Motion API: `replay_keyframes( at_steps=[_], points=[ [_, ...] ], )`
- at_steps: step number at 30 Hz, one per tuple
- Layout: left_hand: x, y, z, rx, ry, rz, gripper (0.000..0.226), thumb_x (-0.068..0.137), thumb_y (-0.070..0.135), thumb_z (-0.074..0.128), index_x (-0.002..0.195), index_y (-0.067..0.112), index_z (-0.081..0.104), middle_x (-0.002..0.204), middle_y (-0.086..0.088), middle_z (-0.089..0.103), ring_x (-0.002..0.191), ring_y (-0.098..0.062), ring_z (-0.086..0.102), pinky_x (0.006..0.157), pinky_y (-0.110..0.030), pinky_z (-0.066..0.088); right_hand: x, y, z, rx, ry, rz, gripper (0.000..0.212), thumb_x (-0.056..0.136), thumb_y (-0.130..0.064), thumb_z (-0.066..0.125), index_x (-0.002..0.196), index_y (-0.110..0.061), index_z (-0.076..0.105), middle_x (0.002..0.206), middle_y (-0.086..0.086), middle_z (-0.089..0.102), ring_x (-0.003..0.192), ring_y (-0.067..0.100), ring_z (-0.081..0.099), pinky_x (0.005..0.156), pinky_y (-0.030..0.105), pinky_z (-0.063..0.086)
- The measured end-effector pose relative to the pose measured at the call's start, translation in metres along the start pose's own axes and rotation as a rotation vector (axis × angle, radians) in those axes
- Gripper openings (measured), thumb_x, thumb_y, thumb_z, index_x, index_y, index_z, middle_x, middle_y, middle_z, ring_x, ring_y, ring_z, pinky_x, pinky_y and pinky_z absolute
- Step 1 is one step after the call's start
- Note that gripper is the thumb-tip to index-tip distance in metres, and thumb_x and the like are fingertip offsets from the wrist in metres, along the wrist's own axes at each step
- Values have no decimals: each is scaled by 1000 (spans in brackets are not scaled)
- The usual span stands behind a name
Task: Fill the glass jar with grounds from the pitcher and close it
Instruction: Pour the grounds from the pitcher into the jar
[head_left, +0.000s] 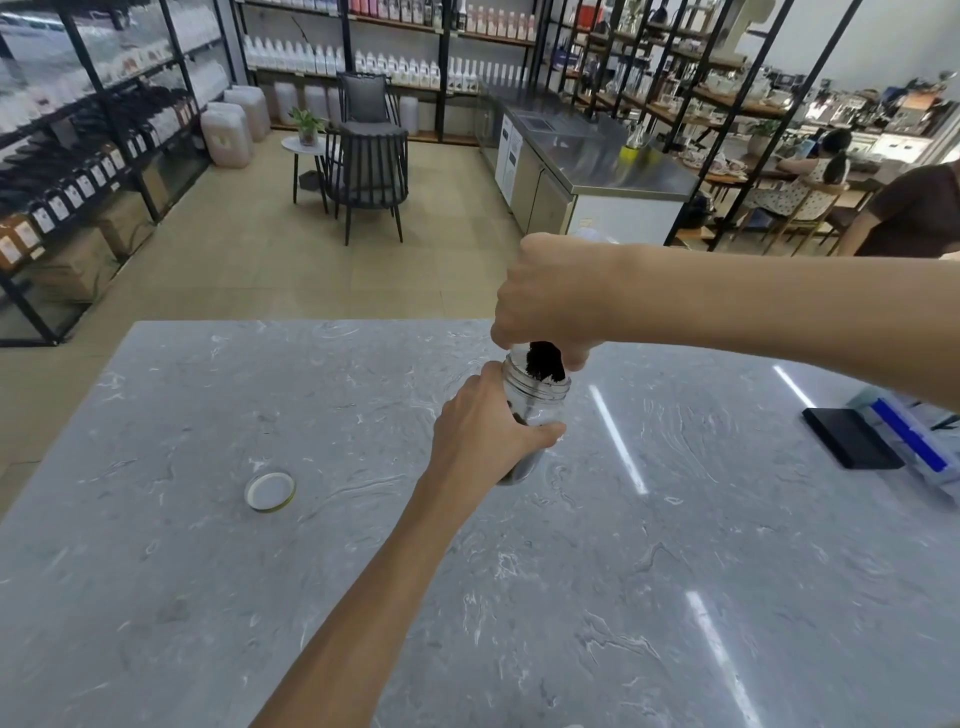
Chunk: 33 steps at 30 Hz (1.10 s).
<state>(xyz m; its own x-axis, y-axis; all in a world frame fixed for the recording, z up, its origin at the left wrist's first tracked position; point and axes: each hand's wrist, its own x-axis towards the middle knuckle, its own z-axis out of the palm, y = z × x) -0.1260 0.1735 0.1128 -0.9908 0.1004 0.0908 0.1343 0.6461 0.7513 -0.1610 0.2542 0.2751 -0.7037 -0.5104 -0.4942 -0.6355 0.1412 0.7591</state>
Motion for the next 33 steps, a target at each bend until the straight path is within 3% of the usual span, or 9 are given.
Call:
replay_keyframes(
  at_steps=[2, 5, 11, 15, 19, 23, 26, 33],
  points=[
    [3, 3, 0, -18, 7, -4, 62, 68, 59, 80, 111, 23, 53, 102, 6, 62, 89, -18, 57, 72, -34, 45, 2, 3, -3, -43, -30, -23, 42, 76, -49, 75, 108, -25, 61, 67, -6, 43, 60, 16, 44, 52, 27, 31],
    [6, 6, 0, -29, 19, -1, 64, 67, 60, 80, 112, 23, 53, 102, 4, 63, 92, -20, 60, 73, -36, 50, 0, 7, -9, -81, -47, -22, 42, 75, -49, 77, 105, -25, 60, 65, -5, 42, 61, 18, 44, 49, 26, 29],
    [6, 6, -4, -51, 43, 4, 65, 68, 60, 81, 112, 22, 52, 103, 4, 64, 94, -21, 60, 76, -37, 52, 1, 10, -14, -75, -19, 8, 57, 76, -53, 74, 126, -33, 54, 67, -8, 37, 75, 22, 46, 51, 27, 25],
    [7, 7, -9, -66, 72, 3, 66, 67, 60, 81, 112, 22, 52, 102, 4, 64, 92, -21, 61, 78, -39, 54, 1, 17, -15, -55, 49, 22, 66, 76, -55, 74, 135, -38, 48, 85, -9, 49, 78, 21, 43, 61, 30, 30],
    [9, 7, -13, -58, 87, 2, 66, 67, 59, 81, 113, 23, 51, 103, 4, 64, 92, -21, 62, 78, -39, 54, -3, 20, -16, -55, 83, 68, 58, 75, -55, 75, 125, -37, 52, 65, -10, 34, 68, 20, 39, 47, 27, 13],
    [10, 6, -15, -76, 92, -4, 68, 67, 60, 81, 115, 23, 51, 107, 5, 64, 93, -20, 61, 78, -38, 52, -8, 23, -18, -31, 125, 88, 63, 75, -56, 74, 130, -38, 50, 79, -9, 45, 71, 21, 44, 52, 28, 22],
    [8, 5, -14, -44, 88, 17, 65, 68, 60, 81, 113, 24, 51, 104, 5, 64, 89, -18, 59, 73, -34, 46, -6, 18, -17, -36, 118, 56, 57, 76, -51, 75, 126, -36, 52, 77, -8, 44, 73, 22, 47, 59, 31, 30],
    [7, 5, -14, -29, 79, 13, 67, 69, 61, 80, 115, 23, 51, 105, 3, 63, 92, -20, 60, 77, -37, 51, -7, 17, -17, -26, 111, 79, 56, 75, -53, 75, 124, -37, 51, 69, -10, 36, 73, 21, 45, 58, 31, 26]
  ],
)
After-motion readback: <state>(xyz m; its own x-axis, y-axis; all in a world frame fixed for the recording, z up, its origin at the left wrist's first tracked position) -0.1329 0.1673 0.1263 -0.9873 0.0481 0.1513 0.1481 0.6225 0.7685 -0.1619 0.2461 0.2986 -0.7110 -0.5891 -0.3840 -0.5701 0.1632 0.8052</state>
